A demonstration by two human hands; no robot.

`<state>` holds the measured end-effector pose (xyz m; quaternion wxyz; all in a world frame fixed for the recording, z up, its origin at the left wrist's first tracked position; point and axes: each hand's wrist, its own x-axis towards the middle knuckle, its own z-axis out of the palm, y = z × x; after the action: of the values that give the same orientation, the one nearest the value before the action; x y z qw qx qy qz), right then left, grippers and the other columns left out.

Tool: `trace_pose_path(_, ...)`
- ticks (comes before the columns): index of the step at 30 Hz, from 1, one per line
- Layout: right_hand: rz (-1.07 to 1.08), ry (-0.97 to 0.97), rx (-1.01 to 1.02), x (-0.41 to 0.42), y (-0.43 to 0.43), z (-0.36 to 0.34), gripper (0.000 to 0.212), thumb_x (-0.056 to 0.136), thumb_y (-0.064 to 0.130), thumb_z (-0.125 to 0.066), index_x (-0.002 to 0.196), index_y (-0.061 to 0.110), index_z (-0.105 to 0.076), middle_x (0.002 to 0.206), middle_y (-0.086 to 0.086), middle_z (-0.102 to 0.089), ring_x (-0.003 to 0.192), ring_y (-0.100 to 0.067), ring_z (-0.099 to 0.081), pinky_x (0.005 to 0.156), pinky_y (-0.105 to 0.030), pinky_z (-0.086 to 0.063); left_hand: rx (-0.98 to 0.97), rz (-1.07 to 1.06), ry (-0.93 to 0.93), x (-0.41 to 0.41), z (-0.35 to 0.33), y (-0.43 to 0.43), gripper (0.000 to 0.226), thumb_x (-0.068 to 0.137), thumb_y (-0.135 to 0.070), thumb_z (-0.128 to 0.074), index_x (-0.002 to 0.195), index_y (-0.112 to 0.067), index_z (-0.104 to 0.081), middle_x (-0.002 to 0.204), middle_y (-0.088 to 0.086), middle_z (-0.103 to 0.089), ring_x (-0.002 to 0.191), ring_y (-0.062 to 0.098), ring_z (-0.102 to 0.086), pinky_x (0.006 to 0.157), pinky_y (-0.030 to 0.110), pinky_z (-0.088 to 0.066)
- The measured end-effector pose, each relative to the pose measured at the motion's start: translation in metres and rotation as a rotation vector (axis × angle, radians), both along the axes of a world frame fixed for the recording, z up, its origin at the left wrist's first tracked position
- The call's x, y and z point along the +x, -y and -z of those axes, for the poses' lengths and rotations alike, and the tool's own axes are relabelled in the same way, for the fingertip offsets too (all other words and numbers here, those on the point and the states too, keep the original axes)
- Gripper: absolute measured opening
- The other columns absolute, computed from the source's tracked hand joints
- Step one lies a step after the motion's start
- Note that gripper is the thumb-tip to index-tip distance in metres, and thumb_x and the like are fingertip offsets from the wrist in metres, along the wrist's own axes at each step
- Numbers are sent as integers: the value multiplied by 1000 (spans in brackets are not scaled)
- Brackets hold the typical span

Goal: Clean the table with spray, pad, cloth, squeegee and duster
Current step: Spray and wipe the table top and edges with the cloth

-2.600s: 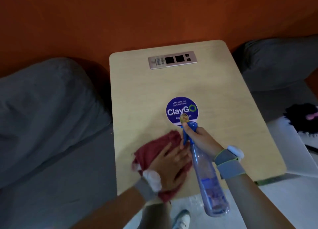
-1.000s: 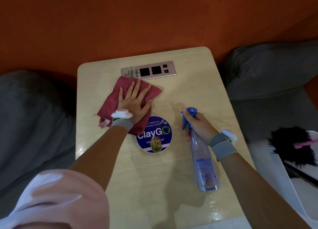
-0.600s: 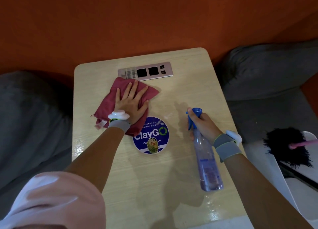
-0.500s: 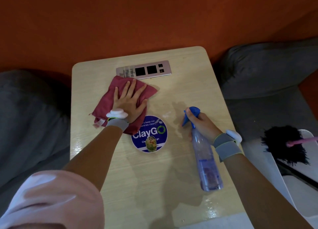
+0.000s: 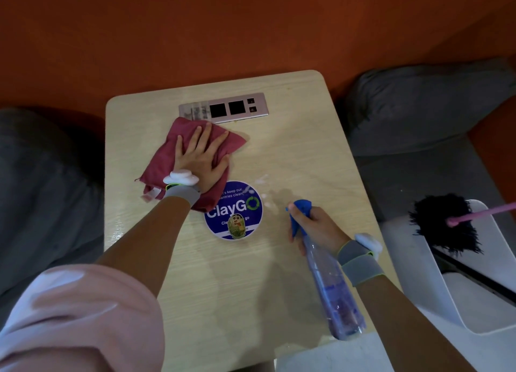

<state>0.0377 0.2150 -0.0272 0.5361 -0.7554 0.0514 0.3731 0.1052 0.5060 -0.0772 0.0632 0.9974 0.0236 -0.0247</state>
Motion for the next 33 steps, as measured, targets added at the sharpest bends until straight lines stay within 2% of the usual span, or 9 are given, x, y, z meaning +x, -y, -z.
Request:
trace_pose_path(4,30,-56,49,-16,2,-3,54,100,42,-42,68,2,-58,62,-10,-66,36,-27,-50,41,-27,-46,6,3,-12,0,-1,1,62,88,-62,-14,147,-45,-16,160,-6,-9,147,18,-9,116,55,-3)
trace_pose_path(7,-46,-57,54,-26,3,-4,59,96,48,-43,66,-2,-55,56,-12,-62,38,-28,-51,41,-26,-44,10,1,-3,0,0,0,61,88,-62,-14,147,-45,-17,160,-6,-11,147,18,-9,116,55,-4)
trace_pose_path(12,-99,-121,23,-47,8,-2,56,97,49,-44,70,1,-55,64,-17,-64,39,-28,-52,43,-26,-44,17,-9,3,0,3,1,61,89,-63,-13,147,-45,-19,160,-7,-11,146,17,-10,117,53,-3)
trace_pose_path(16,-68,-138,-2,-59,10,2,53,97,50,-45,72,5,-59,64,-7,-68,53,-35,-58,46,-24,-47,16,-9,7,1,4,0,59,90,-62,-17,146,-44,-19,160,-6,-11,146,18,-12,116,53,-4)
trace_pose_path(19,-66,-139,28,-65,9,4,61,93,57,-48,72,1,-60,64,-14,-67,45,-33,-55,43,-26,-46,25,-11,13,1,3,-1,58,90,-61,-18,146,-45,-19,160,-6,-12,146,18,-12,116,54,-4)
trace_pose_path(22,-77,-143,33,-64,8,5,65,97,52,-45,74,-8,-59,62,-13,-66,43,-32,-55,46,-29,-48,28,-9,7,1,4,0,58,91,-61,-18,146,-45,-18,160,-6,-12,146,18,-12,116,54,-5)
trace_pose_path(25,-105,-138,31,-61,4,0,58,99,48,-43,71,-1,-56,59,-14,-64,36,-26,-52,47,-25,-45,28,-13,7,1,3,0,58,91,-60,-19,147,-45,-18,160,-6,-12,146,18,-12,116,54,-5)
trace_pose_path(30,-92,-154,44,-56,-3,-2,56,98,49,-44,71,2,-56,67,-14,-68,36,-25,-52,50,-30,-46,27,-14,-2,1,3,-1,59,90,-62,-17,147,-45,-18,160,-6,-11,146,18,-11,116,54,-5)
trace_pose_path(33,-121,-132,32,-55,-6,-2,56,98,51,-43,66,6,-52,58,-13,-62,36,-26,-53,48,-27,-43,23,-11,3,1,2,0,60,90,-62,-17,147,-45,-18,160,-6,-12,146,18,-12,116,54,-5)
